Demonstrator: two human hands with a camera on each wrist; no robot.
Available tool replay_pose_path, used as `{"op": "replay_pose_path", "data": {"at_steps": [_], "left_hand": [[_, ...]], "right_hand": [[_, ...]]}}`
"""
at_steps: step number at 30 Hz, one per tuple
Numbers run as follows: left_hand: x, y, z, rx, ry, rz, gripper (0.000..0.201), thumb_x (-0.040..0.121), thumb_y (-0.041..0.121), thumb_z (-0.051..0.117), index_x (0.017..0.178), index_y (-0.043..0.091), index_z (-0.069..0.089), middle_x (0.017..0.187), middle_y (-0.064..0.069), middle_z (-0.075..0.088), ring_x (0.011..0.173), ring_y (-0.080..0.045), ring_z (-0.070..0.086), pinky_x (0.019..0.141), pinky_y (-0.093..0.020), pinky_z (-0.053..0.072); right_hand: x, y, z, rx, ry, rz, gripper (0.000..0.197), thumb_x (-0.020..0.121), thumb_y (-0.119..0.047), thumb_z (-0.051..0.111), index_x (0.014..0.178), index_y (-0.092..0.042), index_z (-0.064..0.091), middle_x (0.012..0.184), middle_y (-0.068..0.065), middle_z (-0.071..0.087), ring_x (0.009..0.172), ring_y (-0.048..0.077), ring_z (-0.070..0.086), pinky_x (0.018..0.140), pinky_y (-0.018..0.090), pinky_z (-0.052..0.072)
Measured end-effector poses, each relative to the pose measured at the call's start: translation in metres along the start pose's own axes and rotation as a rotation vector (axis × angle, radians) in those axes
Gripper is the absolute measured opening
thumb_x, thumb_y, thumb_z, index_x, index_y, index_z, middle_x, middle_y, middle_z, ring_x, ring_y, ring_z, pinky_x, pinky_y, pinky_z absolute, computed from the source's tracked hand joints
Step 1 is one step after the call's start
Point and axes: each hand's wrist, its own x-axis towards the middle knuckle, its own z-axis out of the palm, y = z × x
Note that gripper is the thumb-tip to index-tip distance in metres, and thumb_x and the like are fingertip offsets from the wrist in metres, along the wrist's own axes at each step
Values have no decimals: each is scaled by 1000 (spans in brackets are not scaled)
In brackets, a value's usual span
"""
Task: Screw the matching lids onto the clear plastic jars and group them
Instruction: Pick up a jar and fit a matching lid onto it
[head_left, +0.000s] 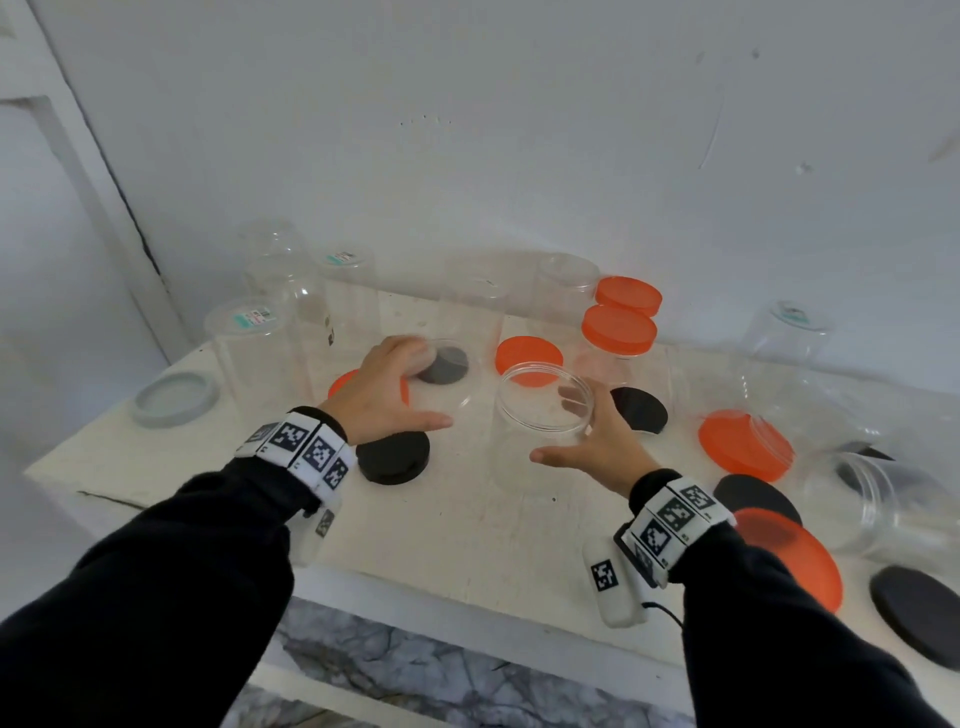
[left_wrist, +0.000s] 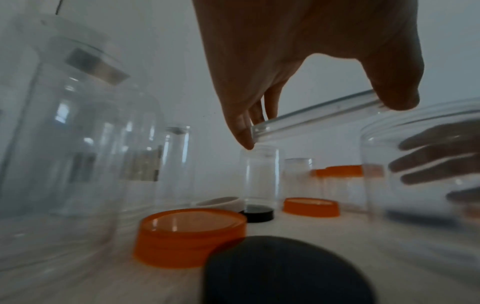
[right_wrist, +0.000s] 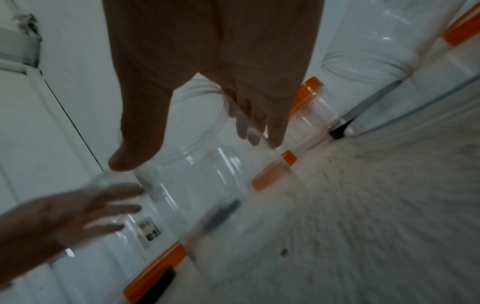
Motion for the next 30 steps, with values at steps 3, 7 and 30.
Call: {"op": "replay_pose_path", "data": {"at_steps": [3, 7, 30], "left_hand": [[3, 24, 7, -49, -37, 47, 104, 57, 55, 79, 141, 15, 32, 141, 5, 30, 126, -5, 32, 103, -16, 28], [7, 56, 16, -25, -69, 138, 95, 64, 49, 79, 140, 17, 33, 143, 5, 31, 126, -7, 32, 103, -18, 31], [36, 99, 40, 138, -267, 183, 84, 69, 43, 78, 137, 17, 37, 140, 2, 32, 129, -14, 25, 103, -23, 21]], "right_hand": [[-1, 4, 2, 18, 34, 10, 101, 55, -24, 89, 136, -22, 28, 131, -5, 46, 123, 8, 43, 104, 30, 36], [-2, 6, 5, 15, 59, 28, 98, 54, -28, 89, 134, -22, 33, 131, -6, 48, 123, 8, 44, 106, 29, 35], [-10, -1, 13, 34, 130, 48, 99, 56, -22, 89, 136, -15, 31, 130, -4, 46, 119, 10, 45, 96, 24, 39]]}}
